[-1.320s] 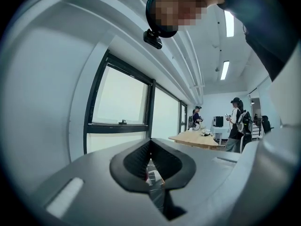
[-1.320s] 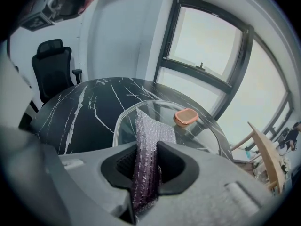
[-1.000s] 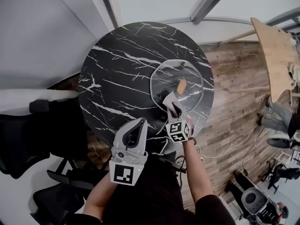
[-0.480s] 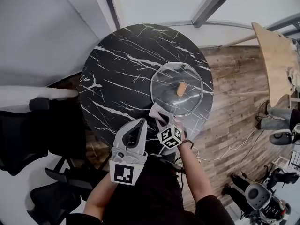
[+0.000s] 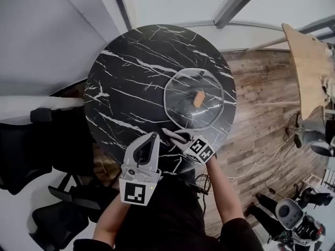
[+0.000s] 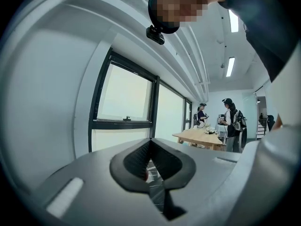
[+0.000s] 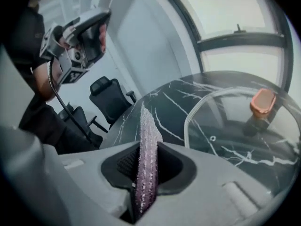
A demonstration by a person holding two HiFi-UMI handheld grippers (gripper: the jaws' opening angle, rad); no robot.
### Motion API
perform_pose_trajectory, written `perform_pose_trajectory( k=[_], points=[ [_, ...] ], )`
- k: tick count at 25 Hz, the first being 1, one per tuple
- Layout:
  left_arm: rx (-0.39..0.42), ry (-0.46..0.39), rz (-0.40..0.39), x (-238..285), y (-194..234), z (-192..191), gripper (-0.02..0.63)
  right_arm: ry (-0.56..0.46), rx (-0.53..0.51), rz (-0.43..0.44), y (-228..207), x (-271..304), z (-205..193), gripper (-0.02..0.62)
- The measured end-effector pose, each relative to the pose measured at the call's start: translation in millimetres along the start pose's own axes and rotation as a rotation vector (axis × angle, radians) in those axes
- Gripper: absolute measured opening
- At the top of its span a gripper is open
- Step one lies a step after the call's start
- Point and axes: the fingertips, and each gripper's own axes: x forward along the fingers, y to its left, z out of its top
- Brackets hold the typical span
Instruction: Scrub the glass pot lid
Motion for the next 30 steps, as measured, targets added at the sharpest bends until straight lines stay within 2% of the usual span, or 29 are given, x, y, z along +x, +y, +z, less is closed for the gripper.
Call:
perform_pose_trajectory(
  k=[4, 10, 14, 20, 24, 30],
  points=[
    [0.006, 0.007, 0.005, -4.3, -3.0, -2.6, 0.003, -0.148, 0.017, -0.079, 7.7, -33.1, 25.4, 0.072],
    [-0.009, 0.024, 0.037, 22.6, -15.4, -4.7, 0.003, -0.343, 0.024, -0.365, -29.7, -101.7, 61.1, 0.074],
    [-0.021, 0.010, 0.075, 46.0, -24.5, 5.6, 0.003, -0.422, 0.157, -0.519, -75.0, -149.8, 61.0, 0.074],
    [-0.006, -0.008, 0.118, 72.9, -34.8, 15.4, 0.003, -0.402, 0.357, -0.673, -150.1, -188.7, 27.9, 0.074],
    [-0.029, 0.002, 0.154, 78.9, -40.7, 11.2, 0.003, -0.350, 0.407, -0.716, -188.9, -193.2, 10.5, 0.074],
    [-0.040, 0.011, 0.148, 87.7, -47.6, 3.5, 0.003, -0.258, 0.435, -0.805, -222.3, -192.3, -6.0, 0.074]
  ],
)
